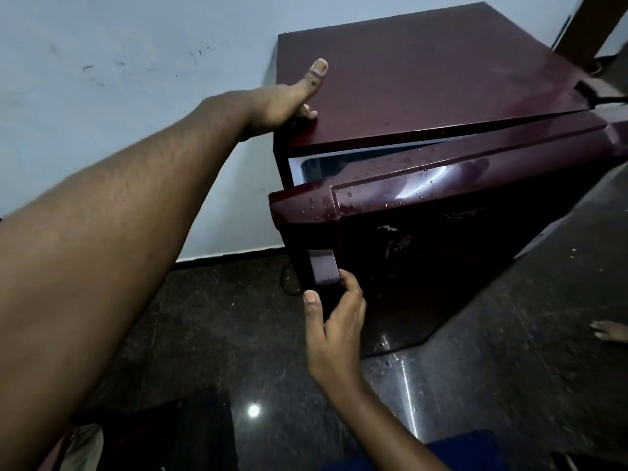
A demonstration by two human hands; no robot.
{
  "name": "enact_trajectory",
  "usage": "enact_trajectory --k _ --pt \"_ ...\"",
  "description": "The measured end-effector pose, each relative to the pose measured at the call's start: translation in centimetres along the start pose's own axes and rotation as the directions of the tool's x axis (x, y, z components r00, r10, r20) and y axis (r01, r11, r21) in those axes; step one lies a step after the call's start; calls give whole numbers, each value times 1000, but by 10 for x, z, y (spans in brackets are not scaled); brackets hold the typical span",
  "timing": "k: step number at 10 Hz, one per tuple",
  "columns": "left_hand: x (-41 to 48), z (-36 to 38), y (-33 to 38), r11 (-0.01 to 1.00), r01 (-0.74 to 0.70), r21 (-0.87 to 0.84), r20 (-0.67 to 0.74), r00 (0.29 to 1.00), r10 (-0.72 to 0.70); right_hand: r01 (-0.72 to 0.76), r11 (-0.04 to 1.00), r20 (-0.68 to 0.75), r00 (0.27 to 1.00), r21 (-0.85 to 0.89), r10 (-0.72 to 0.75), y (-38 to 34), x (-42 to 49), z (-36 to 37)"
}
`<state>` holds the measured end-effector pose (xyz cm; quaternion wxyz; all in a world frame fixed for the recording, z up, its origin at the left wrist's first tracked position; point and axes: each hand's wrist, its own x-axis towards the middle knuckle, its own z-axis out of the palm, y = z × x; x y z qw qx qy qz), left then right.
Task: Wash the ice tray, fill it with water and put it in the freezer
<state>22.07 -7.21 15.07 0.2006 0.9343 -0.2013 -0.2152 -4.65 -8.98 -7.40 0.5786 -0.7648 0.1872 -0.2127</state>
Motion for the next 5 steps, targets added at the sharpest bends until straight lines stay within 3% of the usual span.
enact_trajectory --k 1,3,5 --pt "5 -4 5 999 4 -41 21 1000 -3 -38 999 -24 999 -21 37 16 24 29" --pt "16 -3 -4 992 -28 -125 49 998 35 20 1000 -64 998 -17 -21 35 77 61" --pt "-7 11 0 987 -32 -157 37 999 39 104 988 -1 995 -115 -104 34 75 46"
